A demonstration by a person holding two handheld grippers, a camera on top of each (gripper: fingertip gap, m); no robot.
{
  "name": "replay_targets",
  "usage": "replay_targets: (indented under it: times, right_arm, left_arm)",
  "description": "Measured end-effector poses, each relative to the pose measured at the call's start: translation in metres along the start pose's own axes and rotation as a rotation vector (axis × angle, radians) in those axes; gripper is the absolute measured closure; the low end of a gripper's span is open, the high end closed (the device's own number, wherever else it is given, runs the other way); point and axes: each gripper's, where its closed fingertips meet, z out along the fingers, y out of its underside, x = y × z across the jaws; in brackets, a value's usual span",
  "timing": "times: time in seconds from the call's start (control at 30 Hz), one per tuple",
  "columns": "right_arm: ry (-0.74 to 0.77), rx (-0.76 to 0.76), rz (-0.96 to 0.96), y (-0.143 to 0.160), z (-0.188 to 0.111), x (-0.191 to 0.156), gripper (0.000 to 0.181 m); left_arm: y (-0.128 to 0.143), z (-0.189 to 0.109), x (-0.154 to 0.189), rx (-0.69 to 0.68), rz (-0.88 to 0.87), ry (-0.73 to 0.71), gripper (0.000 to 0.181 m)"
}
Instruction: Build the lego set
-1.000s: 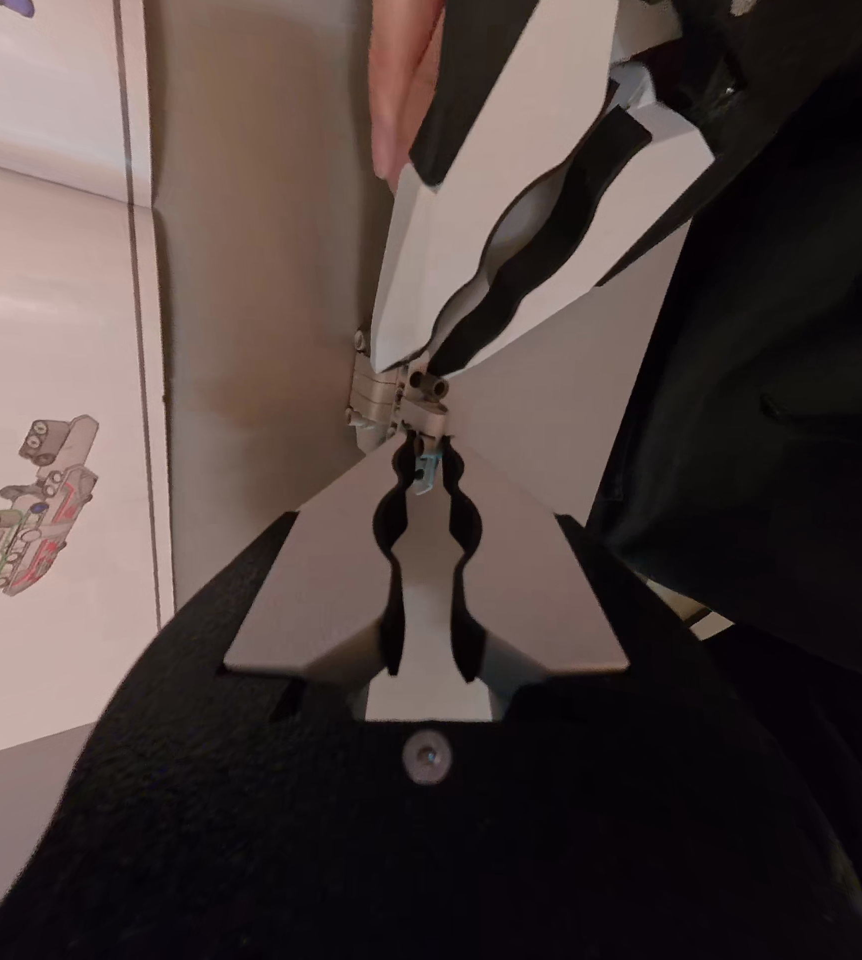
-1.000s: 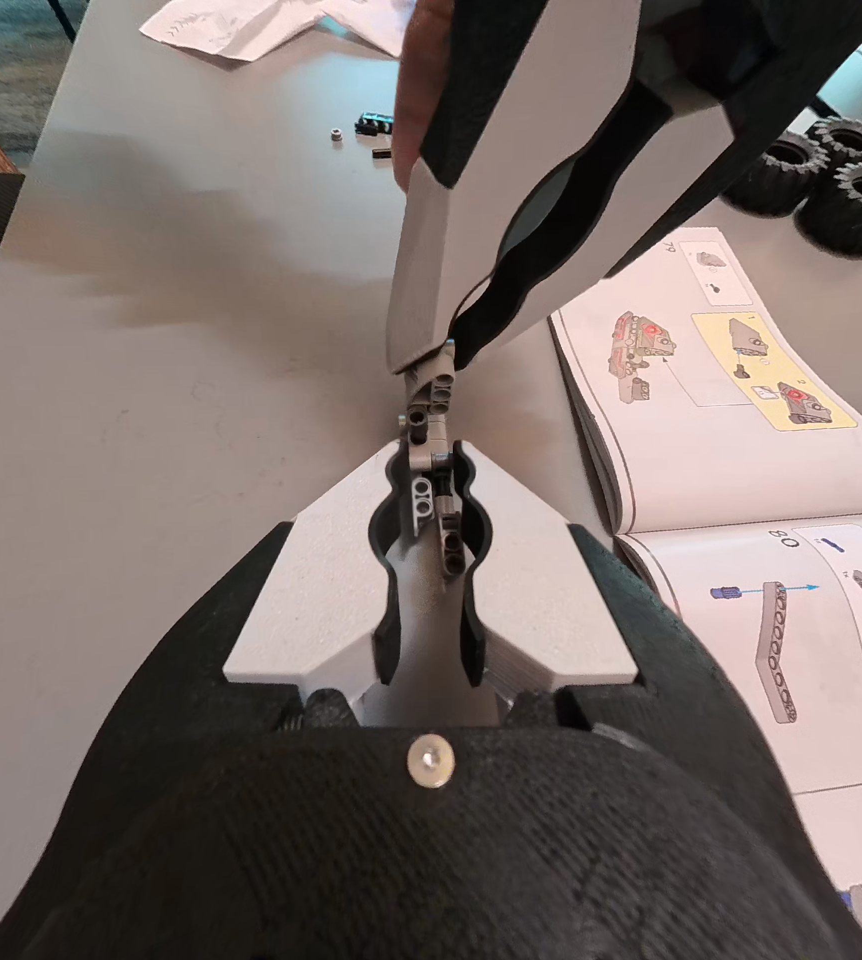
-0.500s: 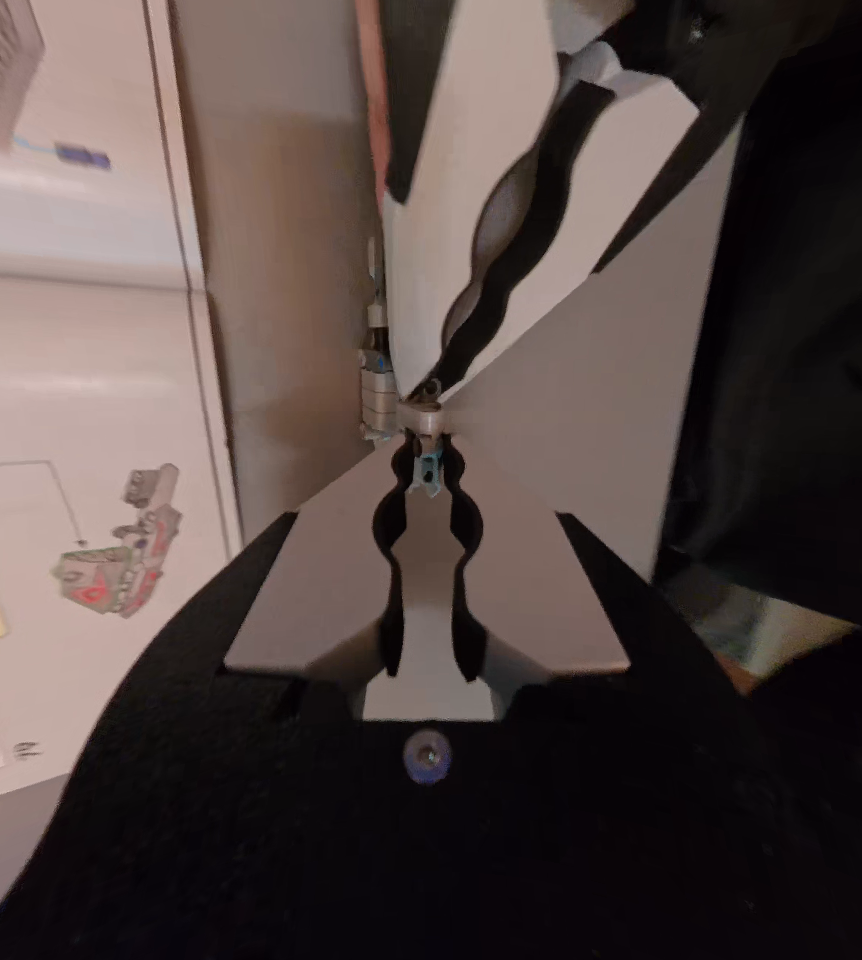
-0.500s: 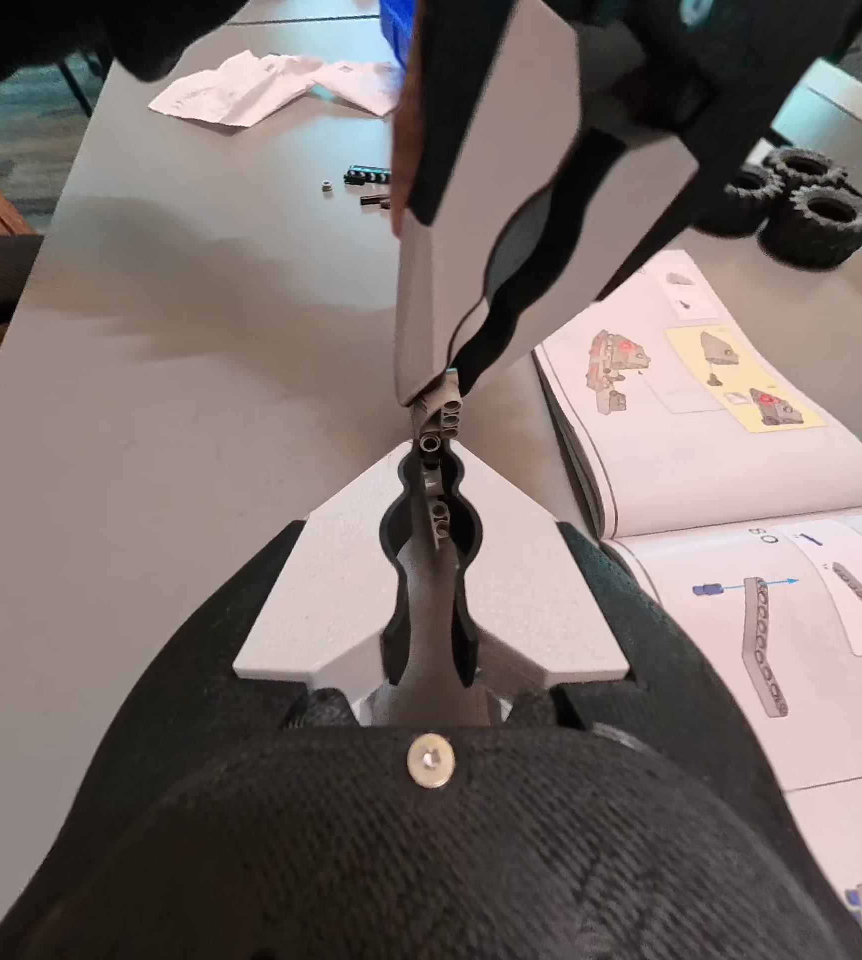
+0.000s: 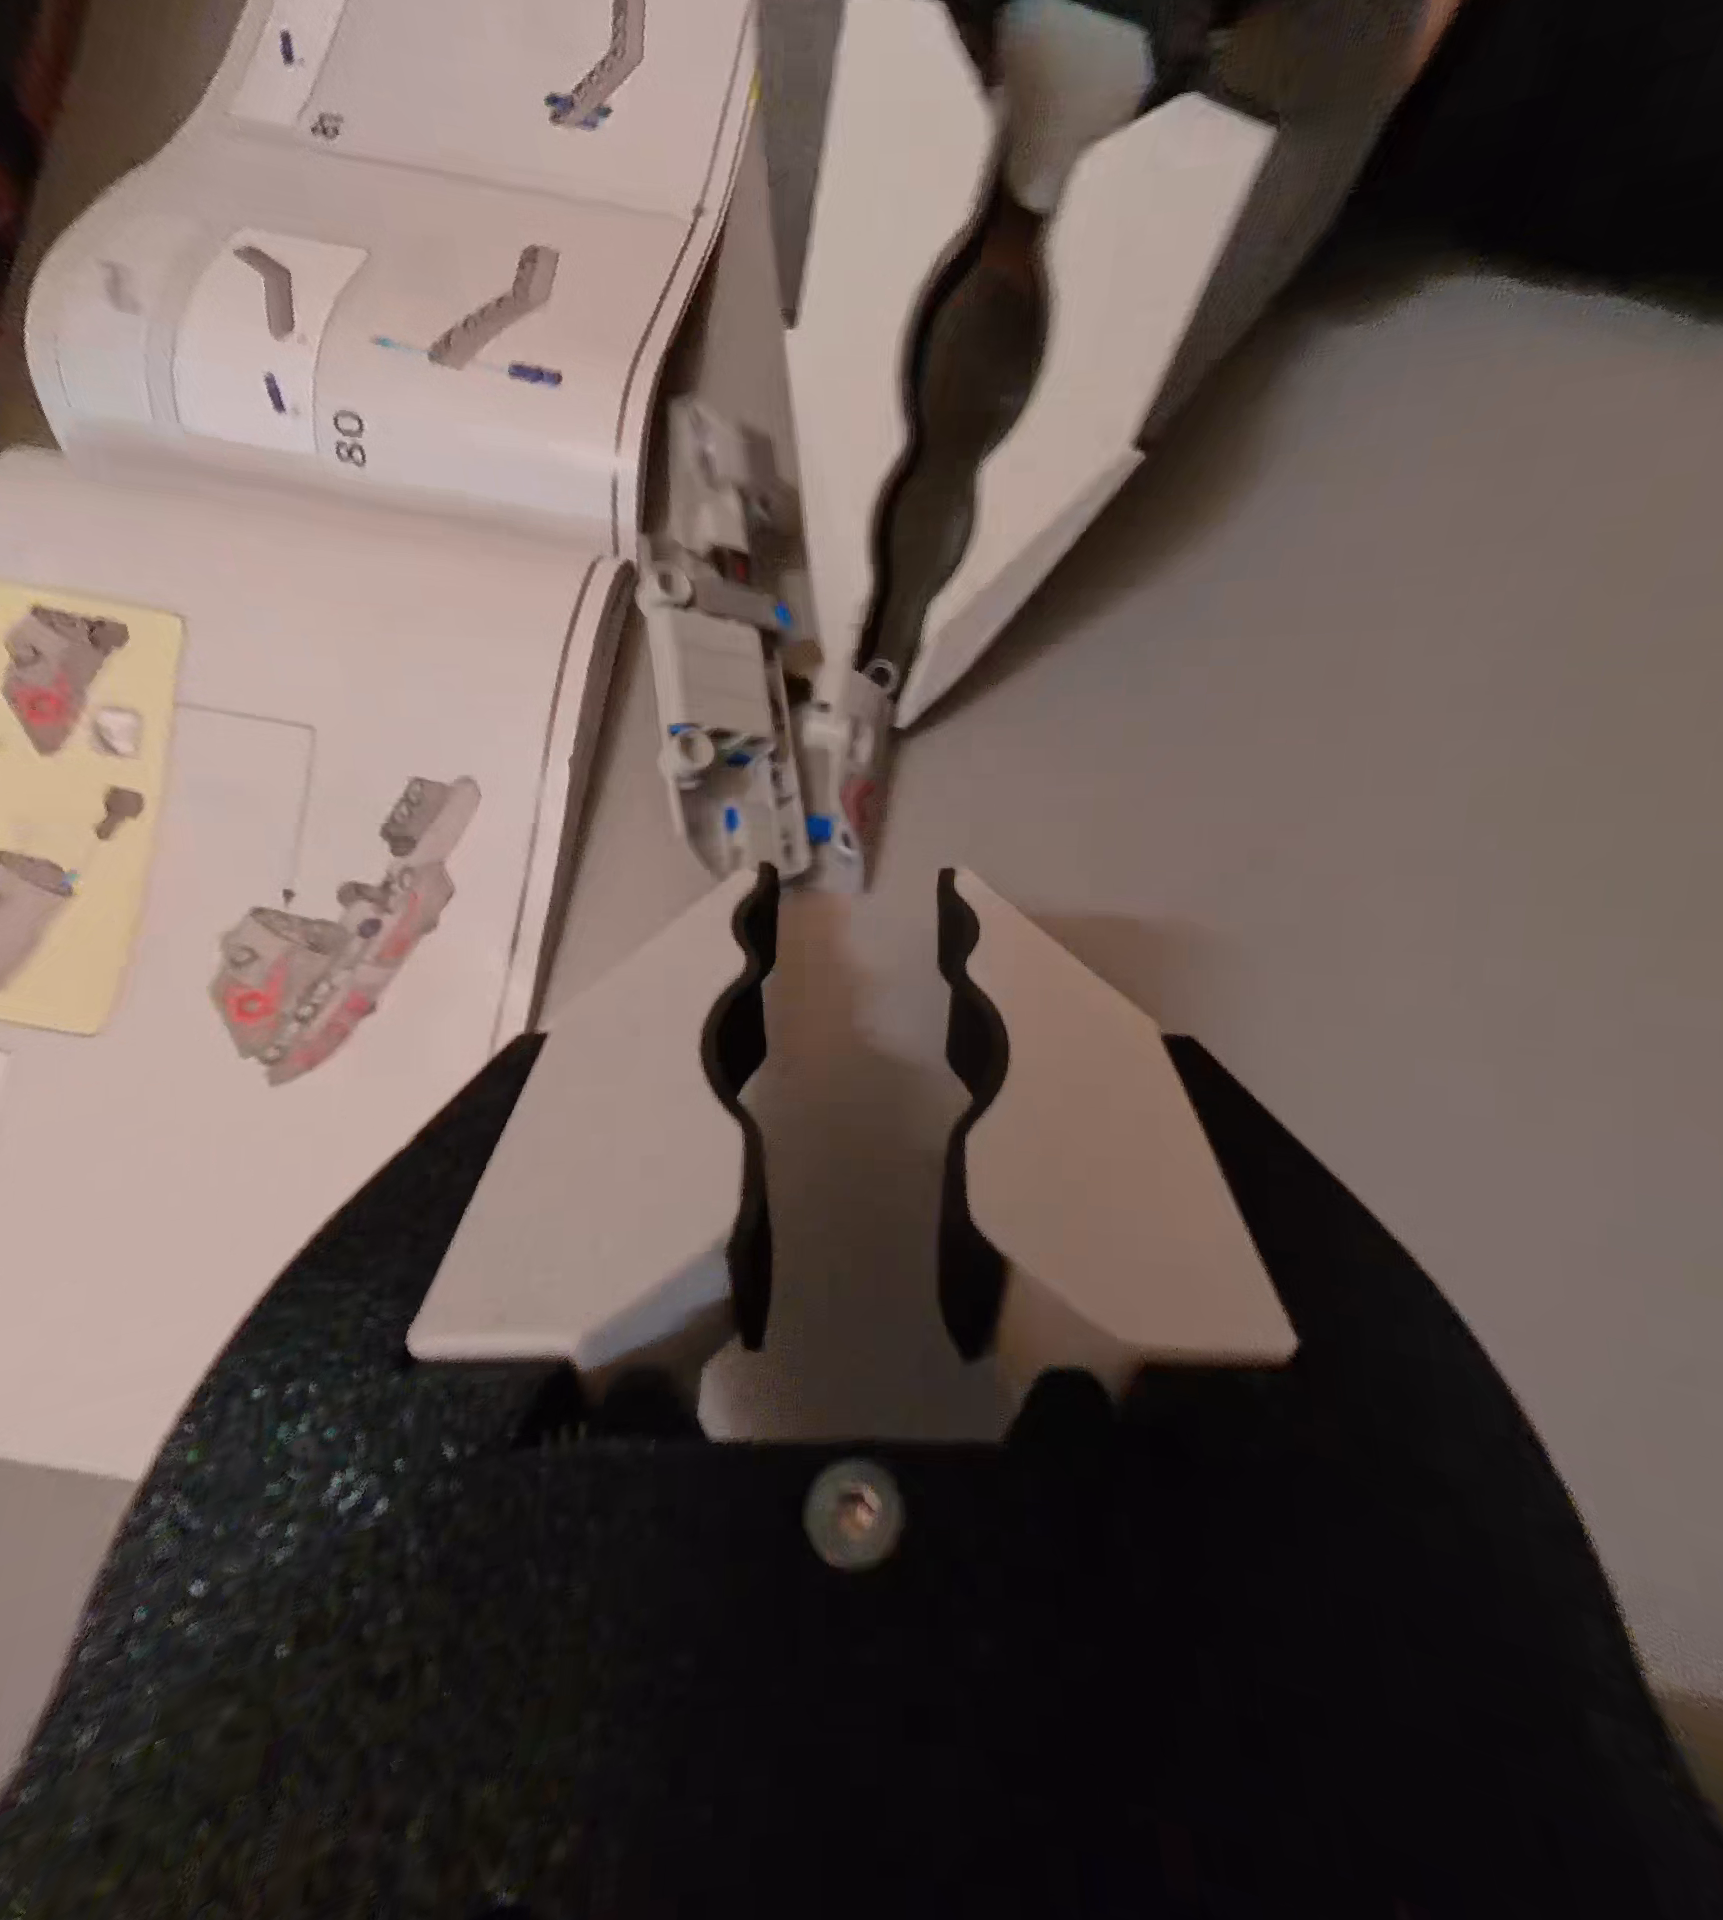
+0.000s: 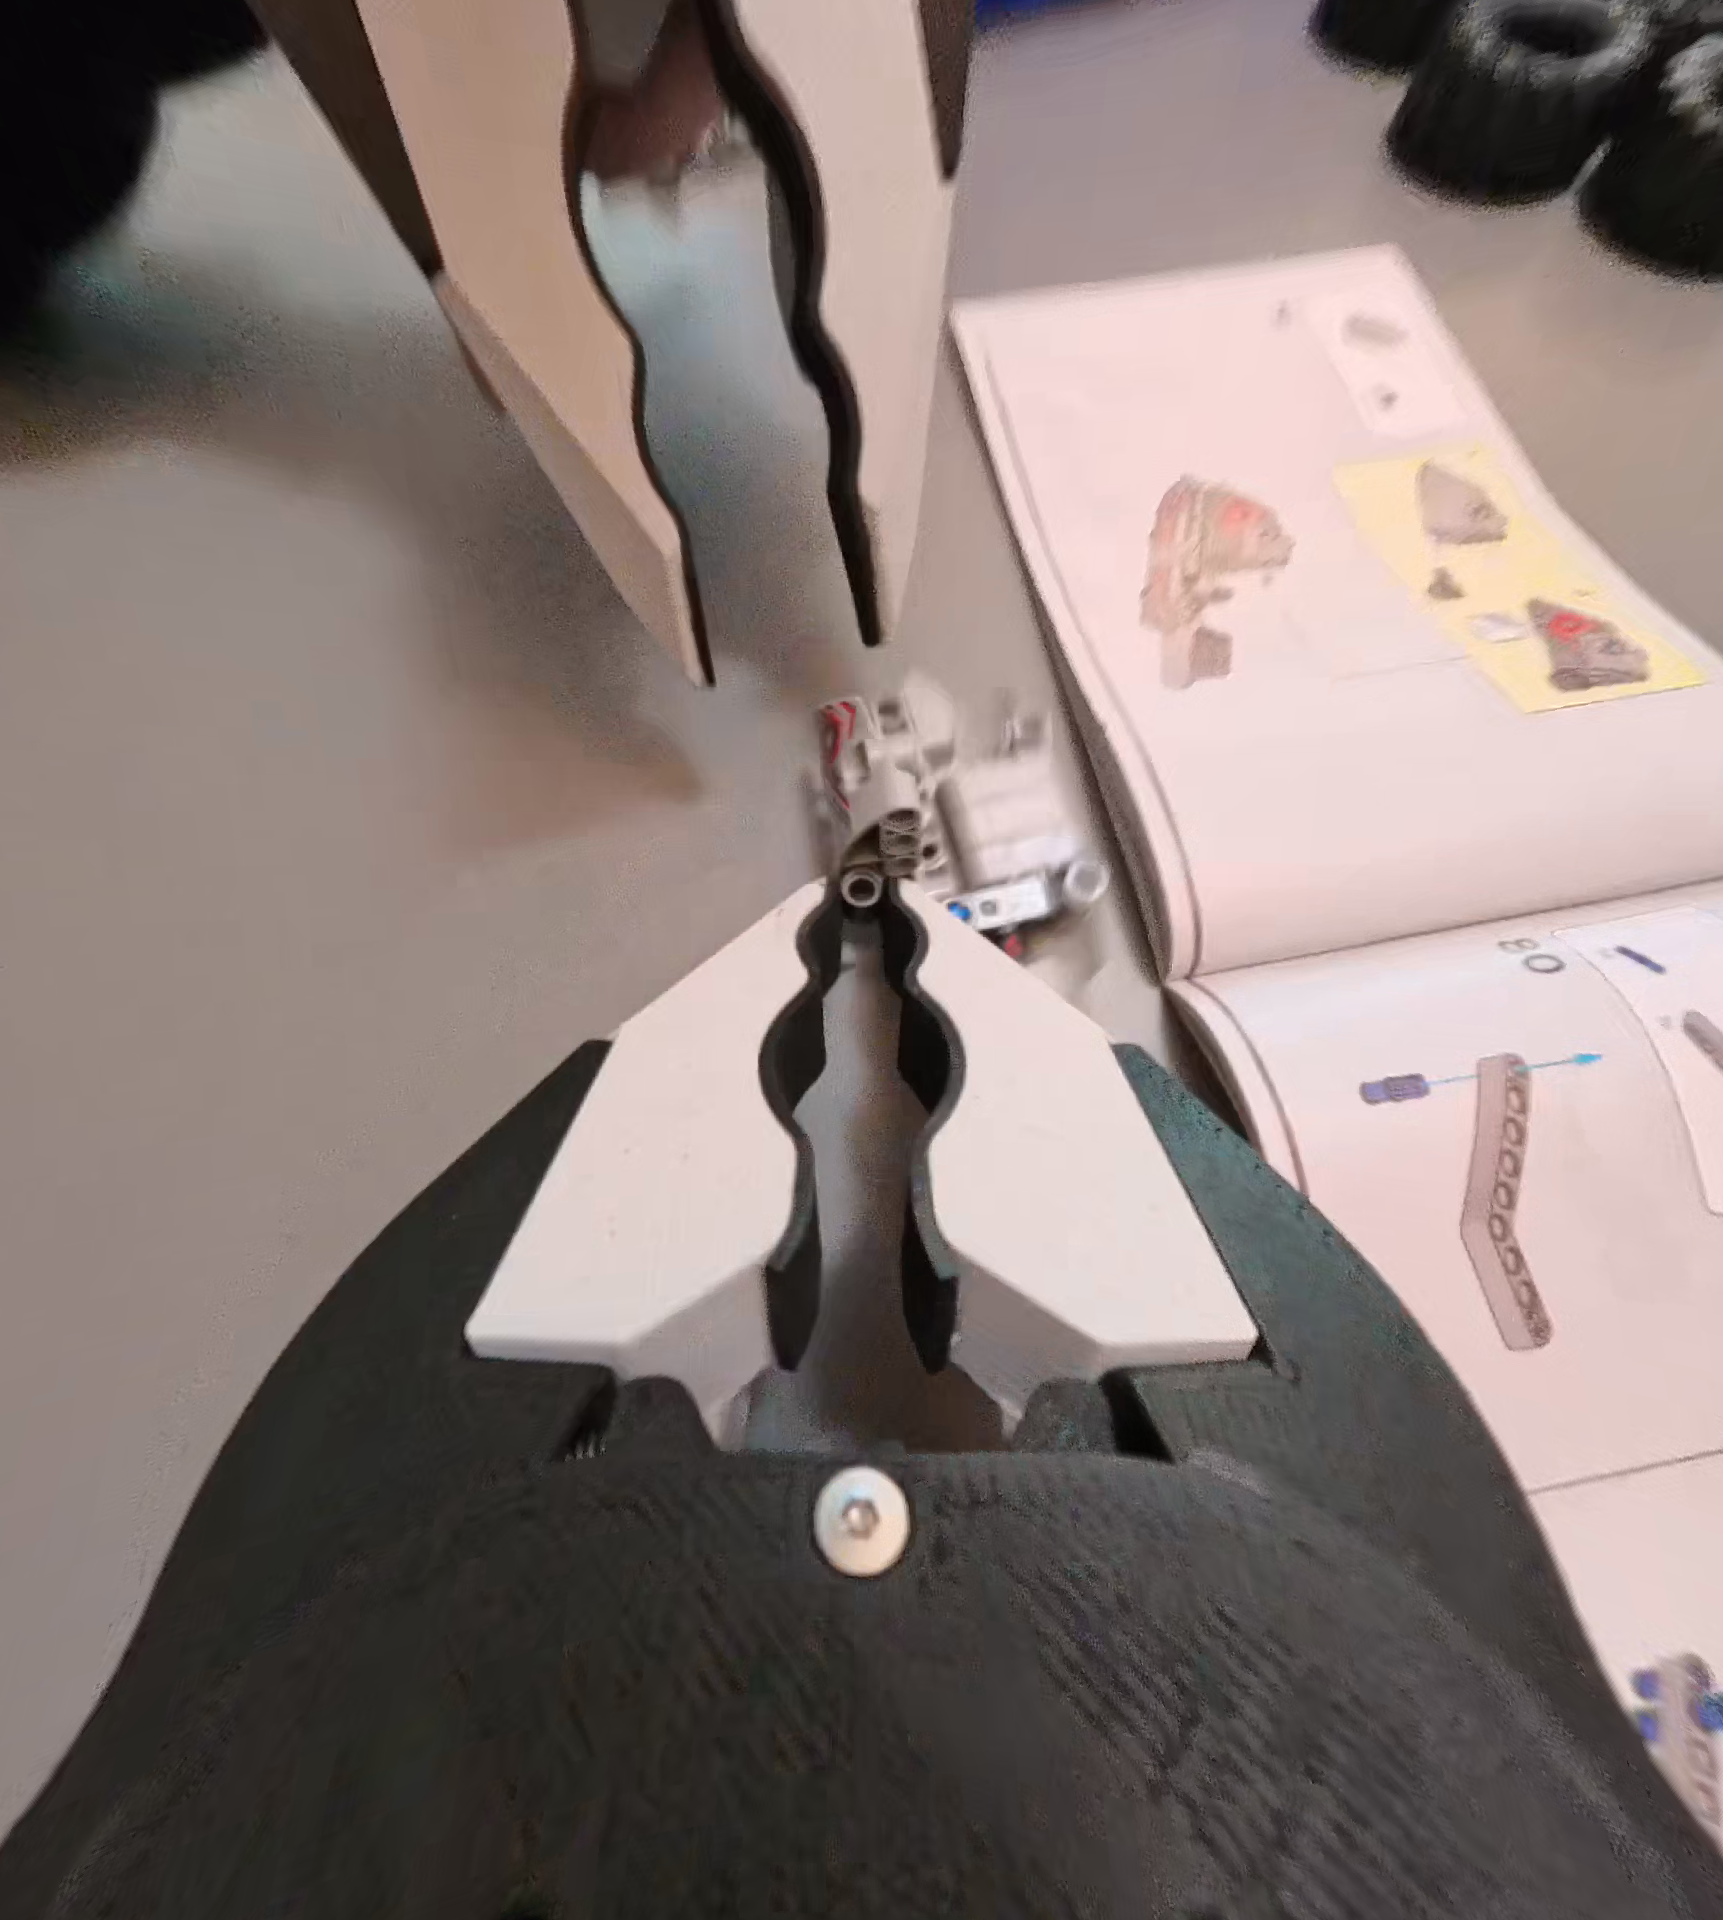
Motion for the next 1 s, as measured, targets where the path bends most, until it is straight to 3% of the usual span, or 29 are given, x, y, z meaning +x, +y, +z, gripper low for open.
replay_targets:
  times: [0.03,0.13,0.23,0.4,0.5,0.53,0.63,0.77,0.9,1.0]
  right_arm:
    - [0.004,-0.031,-0.041,0.004,0.003,-0.003,0.176]
    - [-0.028,0.066,-0.040,-0.015,0.002,-0.014,0.176]
    - [0.008,0.076,-0.065,-0.014,-0.001,-0.008,0.176]
    - [0.161,0.130,-0.396,-0.018,-0.005,-0.014,0.176]
    - [0.196,0.100,-0.562,-0.013,-0.005,-0.023,0.175]
    - [0.185,0.116,-0.598,-0.015,-0.005,-0.028,0.176]
    - [0.145,0.065,-0.585,-0.010,-0.005,-0.029,0.173]
    - [0.059,0.016,-0.477,-0.014,-0.016,-0.023,0.134]
    - [0.105,-0.120,-0.367,-0.017,-0.015,0.016,0.107]
    - [0.109,-0.282,-0.314,0.001,-0.008,0.035,0.112]
  left_arm:
    - [0.004,0.005,-0.001,0.004,0.000,-0.017,0.154]
    - [0.012,0.011,-0.005,-0.009,0.041,-0.081,0.153]
    - [0.007,0.003,-0.008,0.019,0.077,-0.149,0.155]
    - [-0.027,-0.010,0.018,0.174,0.141,-0.177,0.148]
    - [-0.020,0.001,0.019,0.081,0.247,-0.292,0.153]
    - [-0.015,0.005,0.018,0.046,0.286,-0.325,0.165]
    - [-0.012,0.011,0.019,0.024,0.463,-0.418,0.171]
    - [-0.004,0.014,0.018,-0.055,0.811,-0.539,0.172]
    - [0.002,0.014,0.022,-0.045,0.805,-0.519,0.172]
    - [0.007,0.009,0.024,-0.015,0.701,-0.474,0.170]
